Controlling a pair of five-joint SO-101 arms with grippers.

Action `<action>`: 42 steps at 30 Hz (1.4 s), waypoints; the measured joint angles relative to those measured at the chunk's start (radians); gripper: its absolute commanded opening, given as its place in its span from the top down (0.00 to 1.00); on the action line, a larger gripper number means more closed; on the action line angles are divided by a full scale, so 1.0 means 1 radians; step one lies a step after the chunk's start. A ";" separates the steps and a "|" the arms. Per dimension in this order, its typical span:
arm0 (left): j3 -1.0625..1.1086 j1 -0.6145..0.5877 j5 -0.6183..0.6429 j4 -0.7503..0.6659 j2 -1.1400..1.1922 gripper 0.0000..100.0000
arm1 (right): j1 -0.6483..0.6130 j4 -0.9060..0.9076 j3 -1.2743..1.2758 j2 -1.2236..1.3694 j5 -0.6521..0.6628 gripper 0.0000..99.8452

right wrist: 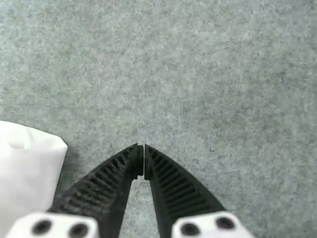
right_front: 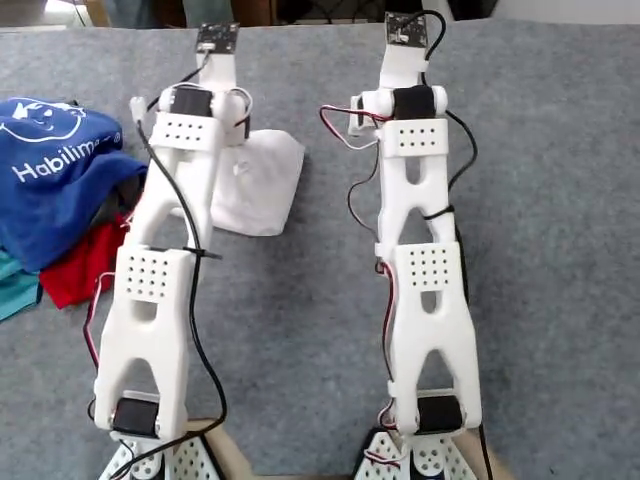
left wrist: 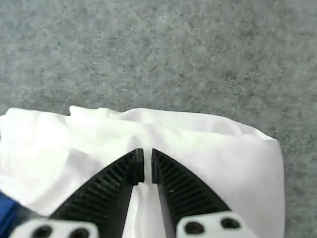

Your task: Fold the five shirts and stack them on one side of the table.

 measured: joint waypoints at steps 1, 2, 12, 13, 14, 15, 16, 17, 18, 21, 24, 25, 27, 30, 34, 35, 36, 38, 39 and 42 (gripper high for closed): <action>-0.011 -0.009 0.000 0.012 0.000 0.95 | 0.000 0.000 0.000 0.000 0.000 0.98; -0.021 -0.017 0.000 0.025 0.000 0.95 | 0.000 0.000 0.000 0.000 0.000 0.98; -0.038 -0.025 -0.041 0.176 0.000 0.95 | 0.000 0.000 0.000 0.000 0.000 0.98; -0.038 -0.028 -0.057 0.196 0.000 0.96 | 0.000 0.000 0.000 0.000 0.000 0.98; -0.038 -0.032 -0.068 0.216 0.000 0.97 | 0.000 0.000 0.000 0.000 0.000 0.98; -0.038 -0.040 -0.078 0.235 0.000 0.97 | 0.000 0.000 0.000 0.000 0.000 0.98; -0.038 -0.049 -0.087 0.247 0.000 0.97 | 0.000 0.000 0.000 0.000 0.000 0.98; -0.038 -0.058 -0.098 0.255 0.000 0.97 | 0.000 0.000 0.000 0.000 0.000 0.98; -0.038 -0.071 -0.109 0.261 0.000 0.97 | 0.000 0.000 0.000 0.000 0.000 0.98; -0.038 -0.110 -0.132 0.284 0.000 0.97 | 0.000 -0.006 0.000 0.026 0.000 0.98; -0.038 -0.143 -0.141 0.328 0.000 0.97 | 0.002 -0.017 0.000 0.034 0.000 0.98; -0.038 -0.150 -0.141 0.351 0.000 0.97 | 0.002 -0.018 0.000 0.034 0.000 0.98; -0.038 -0.158 -0.141 0.390 0.000 0.97 | 0.002 -0.020 0.000 0.034 0.000 0.98; -0.002 -0.157 -0.141 0.404 0.000 0.97 | 0.002 -0.029 0.000 0.034 0.000 0.98; 0.066 -0.157 -0.141 0.405 -0.040 0.97 | 0.002 -0.029 0.000 0.034 0.000 0.98; 0.083 -0.157 -0.143 0.405 -0.066 0.97 | 0.002 -0.029 0.000 0.034 0.000 0.98; 0.101 -0.157 -0.147 0.405 -0.092 0.97 | 0.002 -0.029 0.000 0.034 0.000 0.98; 0.160 -0.157 -0.160 0.405 -0.150 0.97 | 0.002 -0.035 0.000 0.034 0.000 0.98; 0.198 -0.157 -0.161 0.405 -0.178 0.97 | 0.002 -0.043 0.000 0.034 0.000 0.98; 0.351 -0.157 -0.155 0.405 -0.227 0.97 | 0.002 -0.068 0.000 0.034 0.000 0.98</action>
